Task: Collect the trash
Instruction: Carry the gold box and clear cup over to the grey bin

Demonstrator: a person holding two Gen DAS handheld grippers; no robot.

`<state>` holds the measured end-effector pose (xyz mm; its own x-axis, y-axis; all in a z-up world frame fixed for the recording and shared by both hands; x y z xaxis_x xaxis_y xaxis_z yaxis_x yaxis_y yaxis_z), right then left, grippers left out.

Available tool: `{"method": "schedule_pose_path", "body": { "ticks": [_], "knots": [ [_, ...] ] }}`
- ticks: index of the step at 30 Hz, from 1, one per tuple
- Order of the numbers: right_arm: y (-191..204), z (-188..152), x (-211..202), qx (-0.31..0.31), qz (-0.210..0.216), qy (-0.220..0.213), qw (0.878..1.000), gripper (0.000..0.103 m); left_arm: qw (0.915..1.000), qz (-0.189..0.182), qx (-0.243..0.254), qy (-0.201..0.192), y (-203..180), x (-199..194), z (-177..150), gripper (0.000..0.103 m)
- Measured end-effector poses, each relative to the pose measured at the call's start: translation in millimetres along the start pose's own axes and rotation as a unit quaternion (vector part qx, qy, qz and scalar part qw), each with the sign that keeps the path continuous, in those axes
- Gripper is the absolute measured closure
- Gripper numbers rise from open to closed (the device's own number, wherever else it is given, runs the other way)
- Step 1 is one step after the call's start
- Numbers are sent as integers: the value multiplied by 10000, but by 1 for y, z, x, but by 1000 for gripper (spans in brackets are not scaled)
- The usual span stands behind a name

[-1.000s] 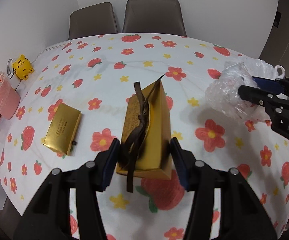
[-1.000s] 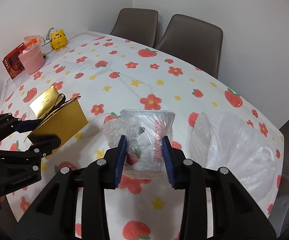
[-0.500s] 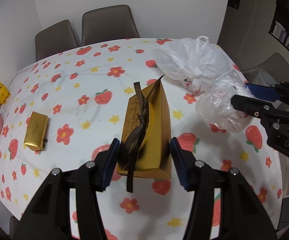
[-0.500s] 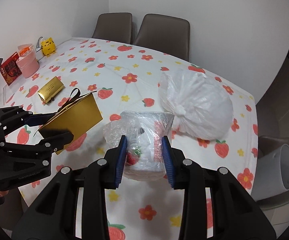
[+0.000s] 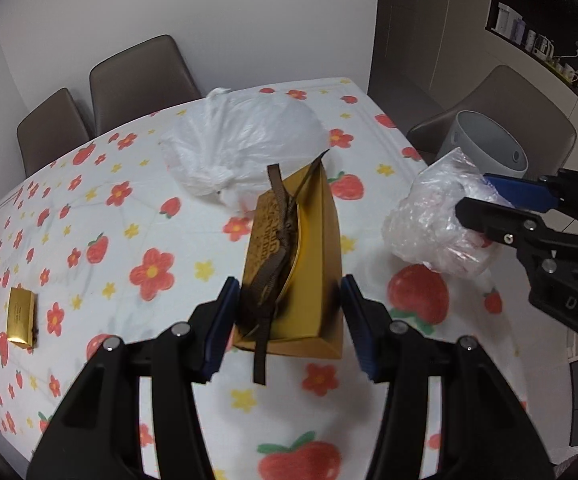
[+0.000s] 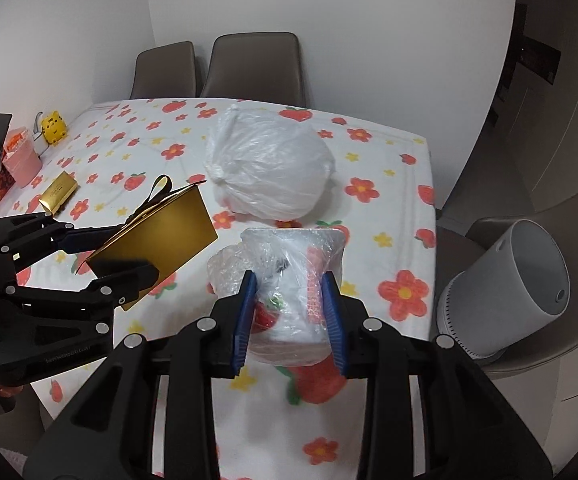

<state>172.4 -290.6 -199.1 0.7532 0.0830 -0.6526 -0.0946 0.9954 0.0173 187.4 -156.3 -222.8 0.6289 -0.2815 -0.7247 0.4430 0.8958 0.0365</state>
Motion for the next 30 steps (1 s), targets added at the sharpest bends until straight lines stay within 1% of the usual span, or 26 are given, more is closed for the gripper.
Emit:
{"method": "schedule_pose_path", "body": {
  "ticks": [1,2,3,5,8,11,14,17,21,27,30],
  "knots": [
    [-15,-1,-4,34,-28,-8,10000,73,10000,-46,-14,-1,-13,4,6,51],
    [-32,-2,-7,58,-63,-23,10000,90,10000,-95,-18,-1,-27,8,12,51],
    [-52,-3,-8,81,-94,54,9999,103,9999,-164,8,-21,-47,14,21,51],
    [-88,-4,-12,85,-223,34,9997,103,9996,-264,101,-73,-79,25,36,51],
    [-154,-2,-12,129,-516,11,9986,103,9985,-474,201,-173,-134,47,65,51],
    [-220,8,-20,220,-808,-187,9963,103,9970,-678,278,-262,-185,68,93,51],
    [-269,18,-25,329,-1028,-340,9936,103,9948,-850,442,-353,-231,87,119,51],
    [-316,22,-28,434,-1239,-419,9905,103,9921,-981,665,-410,-264,105,139,51],
    [-359,18,-21,541,-1397,-359,9881,103,9895,-1103,856,-384,-295,130,159,51],
    [-409,8,-6,672,-1474,-238,9865,103,9867,-1189,1074,-284,-337,168,182,51],
    [-426,5,1,746,-1486,-210,9859,103,9861,-1211,1119,-207,-351,187,192,51]
  ]
}}
Point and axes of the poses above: each gripper's, at about its wrist camera, not at the fingertips, and x roughly the way its jaws point, y to its left, z to its top, the point moved 4 cm from there along x, roughly the way its jaws point, and after that the axes turned 10 degrees about -y, right-handed, at the moved point
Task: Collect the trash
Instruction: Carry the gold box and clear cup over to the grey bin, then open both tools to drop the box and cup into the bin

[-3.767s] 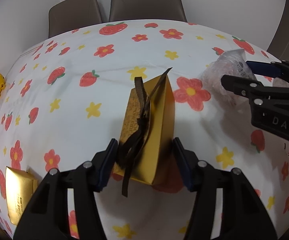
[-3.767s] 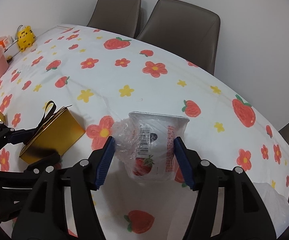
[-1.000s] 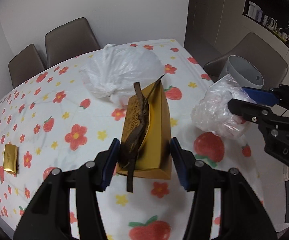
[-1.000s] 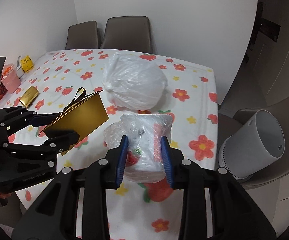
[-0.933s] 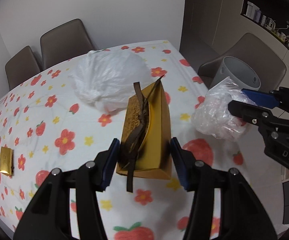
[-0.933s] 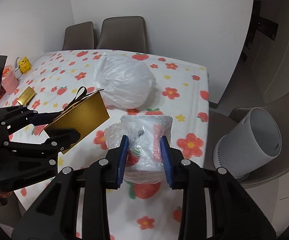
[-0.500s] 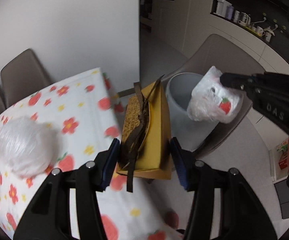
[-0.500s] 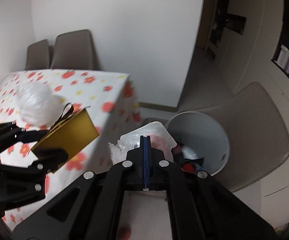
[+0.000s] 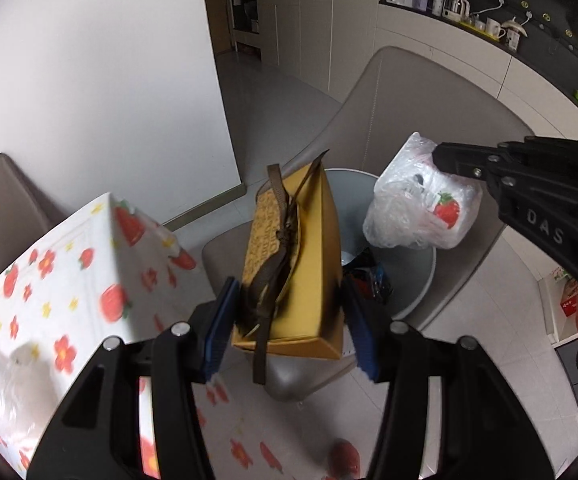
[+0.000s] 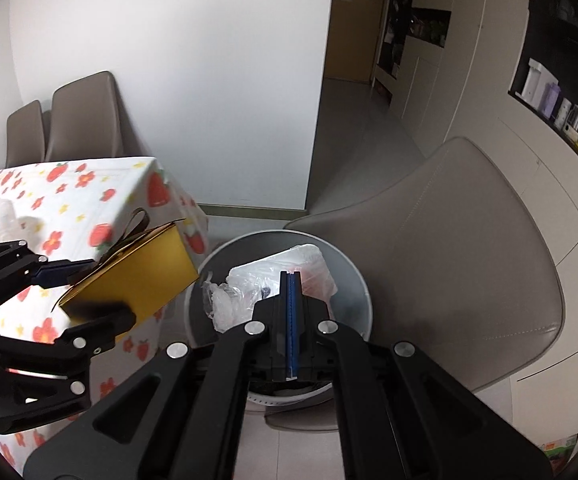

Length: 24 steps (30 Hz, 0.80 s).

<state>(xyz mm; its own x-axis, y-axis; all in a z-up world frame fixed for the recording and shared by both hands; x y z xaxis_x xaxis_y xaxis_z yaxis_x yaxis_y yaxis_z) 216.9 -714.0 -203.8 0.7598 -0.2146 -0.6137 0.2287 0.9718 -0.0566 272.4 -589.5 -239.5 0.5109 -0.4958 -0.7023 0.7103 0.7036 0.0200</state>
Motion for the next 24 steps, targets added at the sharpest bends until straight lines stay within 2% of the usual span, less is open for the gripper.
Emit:
{"method": "schedule_pose_path", "body": {
  "ticks": [12,14,15,16,18,24],
  "knots": [
    [-23,3,30,71,33,161,9998,103,9994,-179,210,209,-22,52,20,49],
    [-25,3,34,103,1,167,9998,91,9992,-233,204,250,-24,55,19,48],
    [-26,2,34,123,-46,133,9998,77,9991,-237,209,288,-25,58,19,43],
    [-28,1,33,160,-57,95,9998,72,9990,-224,217,308,-25,60,19,39],
    [-30,-1,32,219,-71,82,9997,72,9991,-190,239,288,-26,59,18,35],
    [-30,-6,23,236,-113,108,9996,72,9992,-135,232,284,-23,51,12,35]
  ]
}}
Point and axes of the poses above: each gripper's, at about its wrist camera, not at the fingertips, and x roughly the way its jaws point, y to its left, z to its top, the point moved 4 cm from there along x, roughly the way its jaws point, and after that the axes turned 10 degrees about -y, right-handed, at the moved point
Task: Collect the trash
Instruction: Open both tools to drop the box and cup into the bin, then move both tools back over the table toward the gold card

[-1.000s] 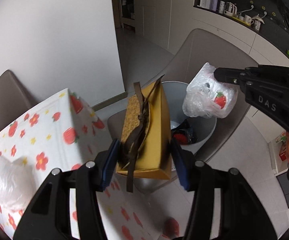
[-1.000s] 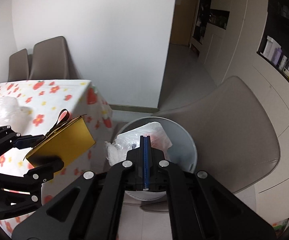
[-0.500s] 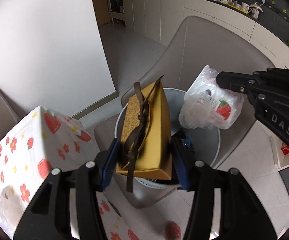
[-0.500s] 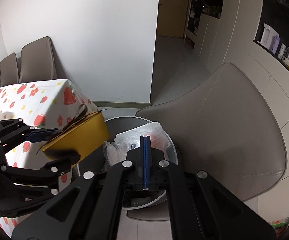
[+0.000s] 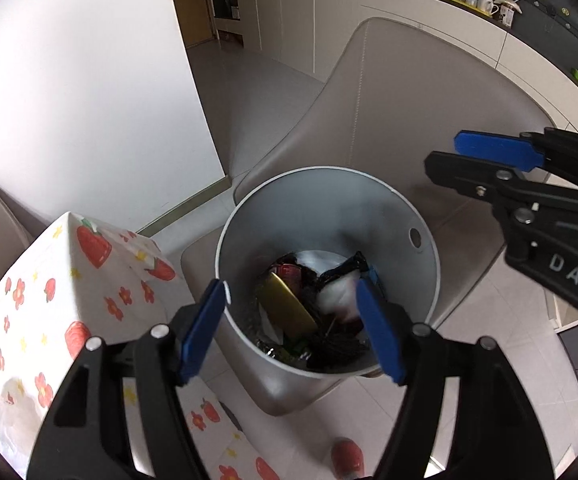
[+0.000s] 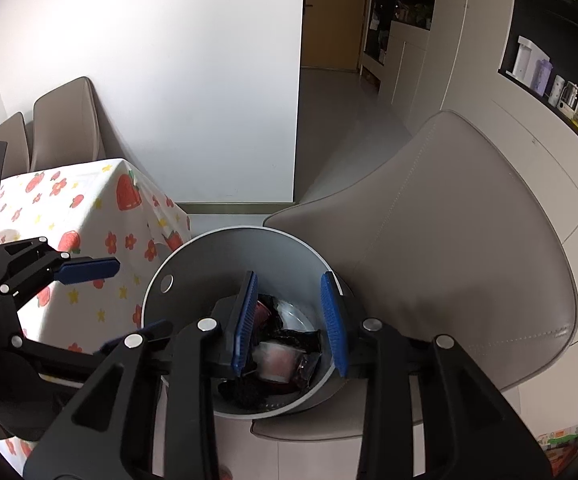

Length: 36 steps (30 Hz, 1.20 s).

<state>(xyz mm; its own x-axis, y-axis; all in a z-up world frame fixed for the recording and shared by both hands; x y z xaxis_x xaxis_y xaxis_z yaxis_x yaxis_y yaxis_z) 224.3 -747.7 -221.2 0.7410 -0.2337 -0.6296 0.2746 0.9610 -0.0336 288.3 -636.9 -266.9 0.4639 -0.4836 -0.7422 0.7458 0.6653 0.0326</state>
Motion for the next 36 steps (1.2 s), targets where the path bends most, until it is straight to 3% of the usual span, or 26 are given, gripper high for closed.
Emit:
{"method": "schedule_pose_path", "body": {
  "ticks": [8,16,17,19,20,29,36],
  "knots": [
    [17,-1,-24,-49,45,-95,9999,72,9998,122,-104,-75,14,-29,-11,35],
    [65,4,-58,-297,215,-287,9989,72,9985,347,-333,-275,43,-82,-35,35],
    [74,6,-63,-334,251,-315,9986,70,9981,383,-388,-297,48,-91,-40,35],
    [90,7,-73,-396,304,-389,9980,56,9972,461,-487,-340,61,-105,-49,35],
    [100,8,-78,-432,340,-441,9975,52,9967,500,-529,-361,66,-114,-53,34],
    [219,8,-117,-880,1058,-502,9892,52,9861,1195,-1045,-492,141,-204,-118,30],
    [347,-1,-140,-1325,1836,-452,9730,52,9696,1786,-1612,-443,219,-277,-188,30]
  ]
}}
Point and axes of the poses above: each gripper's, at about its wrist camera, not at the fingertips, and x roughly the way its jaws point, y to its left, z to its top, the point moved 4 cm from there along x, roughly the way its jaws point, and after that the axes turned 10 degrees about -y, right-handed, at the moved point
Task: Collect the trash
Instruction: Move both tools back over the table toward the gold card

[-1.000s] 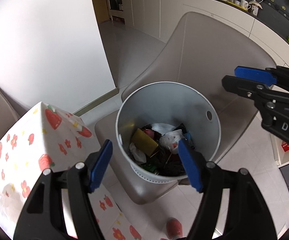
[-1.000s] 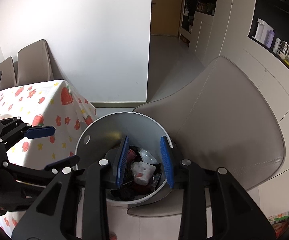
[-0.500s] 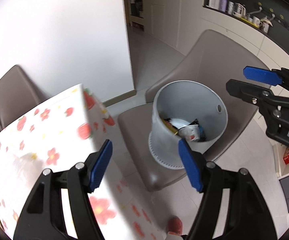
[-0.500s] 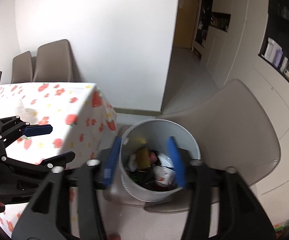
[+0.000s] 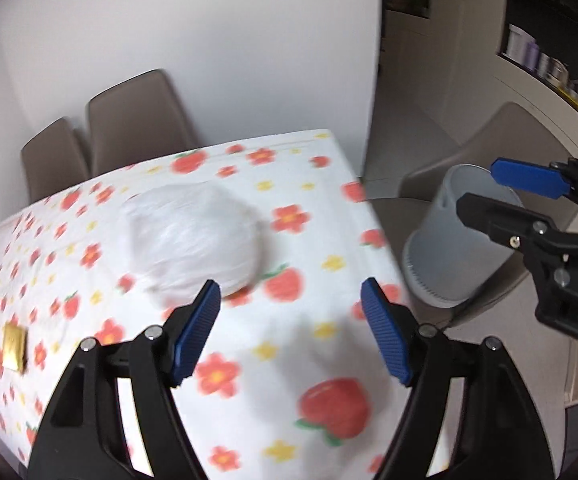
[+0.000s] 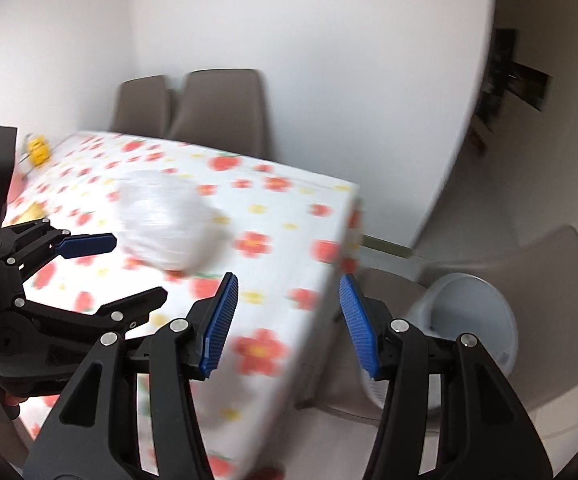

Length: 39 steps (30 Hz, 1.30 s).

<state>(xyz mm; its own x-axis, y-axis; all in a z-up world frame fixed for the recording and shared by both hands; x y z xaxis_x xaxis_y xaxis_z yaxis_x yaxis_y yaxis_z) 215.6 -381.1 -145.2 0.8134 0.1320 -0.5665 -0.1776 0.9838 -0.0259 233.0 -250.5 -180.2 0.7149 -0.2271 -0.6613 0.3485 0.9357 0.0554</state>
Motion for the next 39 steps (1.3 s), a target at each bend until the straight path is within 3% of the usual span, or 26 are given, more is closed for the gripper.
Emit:
{"method": "schedule_pose_path", "body": {
  "ticks": [8,15,23,30,39],
  "knots": [
    [155,31,40,-547,961,-24,9939,52,9948,845,-573,9,150,-46,-38,30],
    [288,55,71,-927,1702,-88,9810,52,9806,1581,-1149,109,281,-82,-86,30],
    [404,73,107,-1160,2171,-33,9692,52,9682,2050,-1402,299,389,-99,-129,30],
    [460,80,159,-1235,2322,143,9647,52,9652,2132,-1422,523,450,-66,-151,30],
    [479,70,217,-1301,2230,459,9650,52,9674,1944,-1388,846,489,2,-180,30]
  ]
}}
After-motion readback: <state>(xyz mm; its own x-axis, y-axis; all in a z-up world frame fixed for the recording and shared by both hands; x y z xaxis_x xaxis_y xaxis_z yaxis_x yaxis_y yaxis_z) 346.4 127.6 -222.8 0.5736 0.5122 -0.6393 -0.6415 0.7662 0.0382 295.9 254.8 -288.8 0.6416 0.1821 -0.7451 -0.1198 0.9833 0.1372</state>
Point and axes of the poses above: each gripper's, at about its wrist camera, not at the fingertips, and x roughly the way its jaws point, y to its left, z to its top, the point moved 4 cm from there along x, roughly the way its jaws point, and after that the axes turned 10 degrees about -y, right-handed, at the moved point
